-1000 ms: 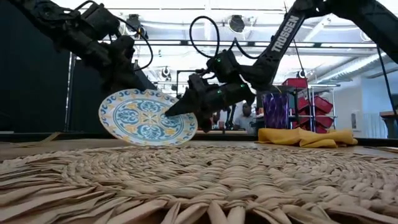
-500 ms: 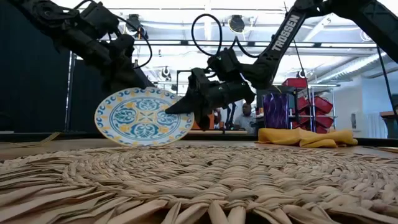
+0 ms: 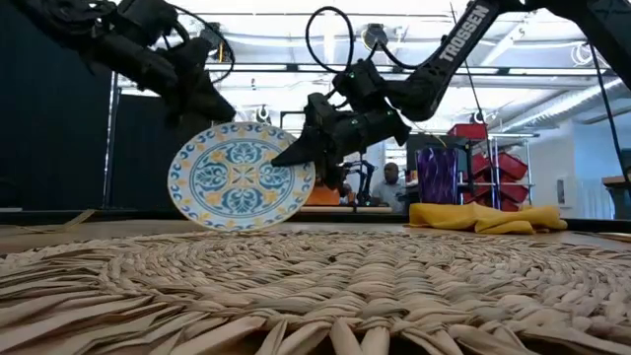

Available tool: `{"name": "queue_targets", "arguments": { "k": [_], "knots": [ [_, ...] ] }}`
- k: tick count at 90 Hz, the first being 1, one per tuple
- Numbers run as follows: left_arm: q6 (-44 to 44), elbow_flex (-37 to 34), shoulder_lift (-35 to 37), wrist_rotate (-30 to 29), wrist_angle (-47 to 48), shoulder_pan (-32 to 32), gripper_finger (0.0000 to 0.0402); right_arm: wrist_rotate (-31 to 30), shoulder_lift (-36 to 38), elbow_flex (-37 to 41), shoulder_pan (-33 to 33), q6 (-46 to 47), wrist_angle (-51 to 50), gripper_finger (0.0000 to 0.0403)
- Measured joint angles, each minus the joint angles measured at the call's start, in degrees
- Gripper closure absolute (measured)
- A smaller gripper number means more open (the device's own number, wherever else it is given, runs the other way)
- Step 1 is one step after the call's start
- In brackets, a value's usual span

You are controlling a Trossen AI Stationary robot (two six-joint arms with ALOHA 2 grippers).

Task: Set table place
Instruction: Put the white patterned plate on the brown placemat

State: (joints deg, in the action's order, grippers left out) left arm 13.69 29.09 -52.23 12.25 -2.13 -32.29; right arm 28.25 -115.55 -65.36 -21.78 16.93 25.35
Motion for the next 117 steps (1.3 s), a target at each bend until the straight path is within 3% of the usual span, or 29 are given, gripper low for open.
{"name": "queue_targets", "arguments": {
  "k": [17, 47, 56, 75, 96, 117],
  "knots": [
    [0.8, 0.0, 2.2, -5.3, 0.2, -0.1, 0.027, -0.2, 0.2, 0.1, 0.1, 2.0, 1.4, 0.0383],
    [0.5, 0.0, 4.3, -6.7, 0.1, -2.3, 0.0265, -1.2, 10.9, 0.2, -0.7, 10.5, -3.3, 0.0384],
    [0.4, 0.0, 4.6, -6.7, 0.0, -3.3, 0.0265, -1.4, 16.4, 0.2, -0.8, 13.0, -9.5, 0.0384],
    [-1.1, 0.0, 4.6, -6.7, 0.1, -4.7, 0.0265, -1.6, 27.9, 0.2, 0.3, 13.8, -32.4, 0.0384],
    [-1.2, 0.0, 4.6, -4.0, 0.1, -5.3, 0.0265, -1.2, 35.0, 0.2, 8.3, 19.0, -51.3, 0.0384],
    [-1.1, 0.0, 4.6, -3.4, 0.1, -5.2, 0.0265, 0.9, 35.8, 2.4, 20.2, 28.5, -54.2, 0.0384]
  ]
}}
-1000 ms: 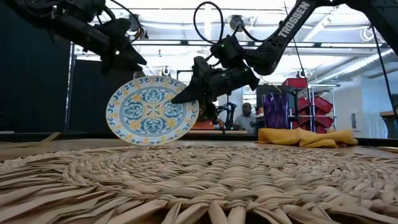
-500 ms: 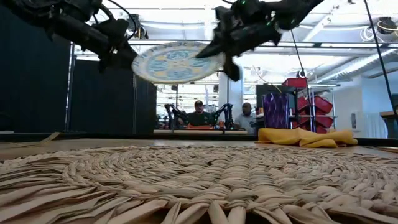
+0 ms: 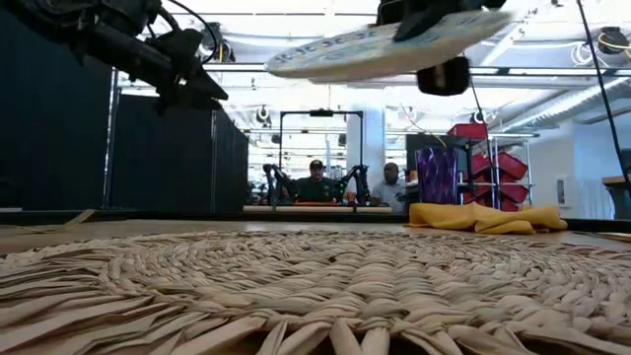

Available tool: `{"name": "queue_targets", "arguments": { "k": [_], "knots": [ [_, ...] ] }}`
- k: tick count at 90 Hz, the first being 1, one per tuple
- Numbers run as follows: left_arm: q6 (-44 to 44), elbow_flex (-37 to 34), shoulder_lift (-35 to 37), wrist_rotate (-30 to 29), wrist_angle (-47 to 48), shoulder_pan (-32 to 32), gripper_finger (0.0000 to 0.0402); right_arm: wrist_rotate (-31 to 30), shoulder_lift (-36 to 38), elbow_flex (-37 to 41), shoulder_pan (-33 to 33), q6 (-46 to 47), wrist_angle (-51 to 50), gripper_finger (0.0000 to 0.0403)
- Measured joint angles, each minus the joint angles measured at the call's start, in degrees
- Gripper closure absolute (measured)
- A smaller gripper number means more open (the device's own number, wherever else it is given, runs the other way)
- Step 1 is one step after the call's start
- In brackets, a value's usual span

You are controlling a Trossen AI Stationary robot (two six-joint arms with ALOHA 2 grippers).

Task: Set table place
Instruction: Put the white patterned plate on the brown placemat

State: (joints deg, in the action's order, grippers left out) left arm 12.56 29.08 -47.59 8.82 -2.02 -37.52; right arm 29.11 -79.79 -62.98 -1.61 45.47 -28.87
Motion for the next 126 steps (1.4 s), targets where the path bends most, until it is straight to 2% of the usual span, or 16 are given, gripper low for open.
{"name": "queue_targets", "arguments": {
  "k": [14, 31, 38, 49, 62, 77, 97, 126],
  "knots": [
    [-0.1, 0.0, 0.0, 0.7, 0.0, 0.0, 0.0265, 1.3, 0.1, 7.3, 6.9, 7.9, 8.2, 0.0384],
    [-1.0, 0.0, 0.0, 1.1, 0.0, 0.0, 0.0265, -1.8, 0.0, 21.2, 10.6, 20.6, 38.2, 0.0384],
    [-1.0, 0.0, 0.0, 1.6, 0.0, 0.0, 0.0265, -4.3, 0.0, 26.3, 11.7, 25.2, 46.0, 0.0384],
    [-1.0, 0.0, 0.0, 1.9, 0.0, 0.0, 0.0265, -6.9, 0.0, 29.6, 13.9, 28.2, 48.4, 0.0384],
    [-1.0, 0.0, 0.0, 1.9, -0.1, 0.0, 0.0265, -8.3, -2.6, 29.7, 15.5, 28.5, 52.3, 0.0384],
    [-1.0, 0.0, 0.0, 1.9, -0.1, 0.0, 0.0265, -9.2, -10.0, 29.8, 16.4, 30.3, 57.7, 0.0384],
    [-1.0, 0.0, 0.0, 2.0, 0.1, 0.0, 0.0265, -7.8, -19.2, 29.5, 16.2, 32.6, 73.7, 0.0384],
    [-1.1, 0.0, 0.0, 2.7, 0.8, 0.0, 0.0265, -6.7, -22.7, 28.7, 16.4, 33.3, 72.4, 0.0384]
  ]
}}
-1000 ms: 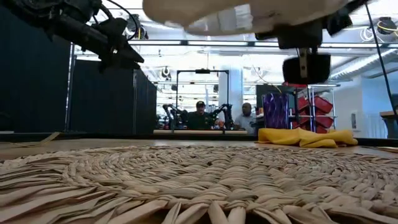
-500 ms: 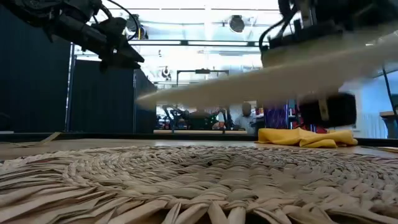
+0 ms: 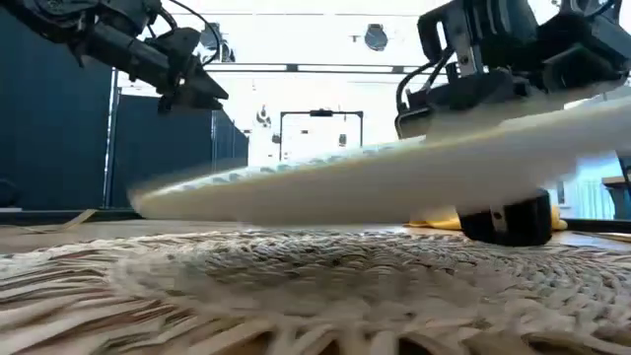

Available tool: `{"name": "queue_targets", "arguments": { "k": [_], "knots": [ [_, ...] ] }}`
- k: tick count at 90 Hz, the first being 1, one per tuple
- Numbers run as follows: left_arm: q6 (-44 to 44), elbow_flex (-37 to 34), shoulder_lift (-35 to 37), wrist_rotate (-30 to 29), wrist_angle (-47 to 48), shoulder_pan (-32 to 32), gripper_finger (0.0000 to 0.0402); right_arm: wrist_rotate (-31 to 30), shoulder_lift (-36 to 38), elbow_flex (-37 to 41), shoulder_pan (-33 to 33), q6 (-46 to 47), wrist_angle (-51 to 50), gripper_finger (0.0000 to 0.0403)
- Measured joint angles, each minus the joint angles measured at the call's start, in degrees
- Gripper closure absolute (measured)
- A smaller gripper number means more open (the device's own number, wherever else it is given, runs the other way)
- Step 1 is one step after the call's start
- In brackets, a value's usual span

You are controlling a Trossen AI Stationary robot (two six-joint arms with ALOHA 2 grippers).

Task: Set table place
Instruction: Put the white patterned plate on the brown placemat

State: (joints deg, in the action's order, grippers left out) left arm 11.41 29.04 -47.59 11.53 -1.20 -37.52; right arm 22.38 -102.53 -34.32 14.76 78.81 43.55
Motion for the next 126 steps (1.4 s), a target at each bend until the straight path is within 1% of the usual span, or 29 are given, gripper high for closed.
{"name": "queue_targets", "arguments": {
  "k": [12, 16, 20, 38, 45, 53, 66, 90, 104, 126],
  "knots": [
    [-0.3, 0.0, 0.0, 0.0, 0.4, 0.0, 0.0265, -0.1, 0.2, -0.2, 0.3, 0.0, -4.1, 0.0384],
    [-0.3, 0.0, 0.0, 0.0, 0.3, 0.0, 0.0265, 0.0, 0.3, -0.2, 0.3, 0.0, -4.2, 0.0376],
    [-0.3, 0.0, 0.0, 0.0, 0.2, 0.0, 0.0265, 0.0, 0.3, -0.2, 0.3, 0.4, -4.1, 0.0356],
    [-0.3, 0.0, 0.0, 0.0, 0.2, 0.0, 0.0265, 0.0, 0.1, -2.0, 0.4, 0.8, -6.7, 0.0244],
    [-0.3, 0.0, 0.0, 0.0, 0.2, 0.0, 0.0265, 0.1, 0.1, -2.7, 0.3, 0.5, -7.6, 0.0214],
    [-0.3, 0.0, 0.0, 0.0, 0.2, 0.0, 0.0265, 0.0, 0.1, -3.5, 0.2, 0.2, -8.1, 0.0195],
    [-0.3, 0.0, 0.0, 0.0, 0.2, 0.0, 0.0265, -0.1, 0.1, -6.1, -0.2, -1.7, -11.8, 0.0189],
    [-0.3, 0.0, 0.0, 0.6, 0.2, 0.0, 0.0265, -0.9, 0.1, -12.5, -0.2, -9.3, -28.6, 0.0193],
    [-0.3, 0.0, 0.0, 0.7, 0.2, 0.0, 0.0265, -2.7, 0.1, -15.8, -0.5, -13.2, -33.6, 0.0193],
    [-0.3, 0.0, 0.0, 0.7, 0.2, 0.0, 0.0265, -5.1, 0.1, -18.9, -1.1, -17.4, -42.0, 0.0193]
  ]
}}
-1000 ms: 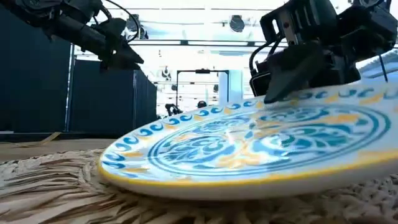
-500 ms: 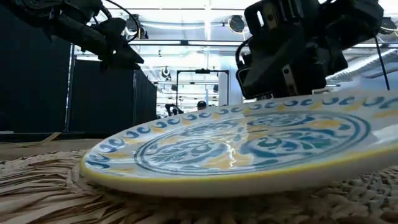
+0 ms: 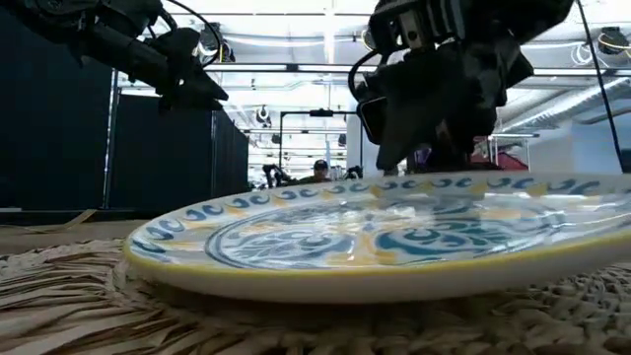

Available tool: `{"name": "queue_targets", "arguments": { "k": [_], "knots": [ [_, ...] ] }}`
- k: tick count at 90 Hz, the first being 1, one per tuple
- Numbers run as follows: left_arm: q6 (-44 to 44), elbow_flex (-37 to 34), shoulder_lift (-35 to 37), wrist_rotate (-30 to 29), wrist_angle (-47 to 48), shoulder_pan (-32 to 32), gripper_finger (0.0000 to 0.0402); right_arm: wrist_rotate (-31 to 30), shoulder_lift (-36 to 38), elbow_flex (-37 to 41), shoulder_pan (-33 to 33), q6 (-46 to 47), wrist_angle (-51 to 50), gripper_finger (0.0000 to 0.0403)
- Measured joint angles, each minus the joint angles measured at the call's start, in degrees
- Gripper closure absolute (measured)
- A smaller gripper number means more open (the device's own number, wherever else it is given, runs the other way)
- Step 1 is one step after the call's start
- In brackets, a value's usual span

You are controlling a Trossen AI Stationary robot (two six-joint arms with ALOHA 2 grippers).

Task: Set table place
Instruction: Put the white patterned plate on the brown placemat, then fold the yellow napkin

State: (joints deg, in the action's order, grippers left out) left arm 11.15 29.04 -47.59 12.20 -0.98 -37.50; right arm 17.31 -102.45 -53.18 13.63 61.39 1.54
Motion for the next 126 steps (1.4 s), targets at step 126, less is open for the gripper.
{"name": "queue_targets", "arguments": {
  "k": [126],
  "knots": [
    [5.5, 0.0, 1.6, 10.0, 5.3, 0.5, 0.0265, -20.3, 19.9, -15.6, -7.3, -30.8, -35.8, 0.0193]
  ]
}}
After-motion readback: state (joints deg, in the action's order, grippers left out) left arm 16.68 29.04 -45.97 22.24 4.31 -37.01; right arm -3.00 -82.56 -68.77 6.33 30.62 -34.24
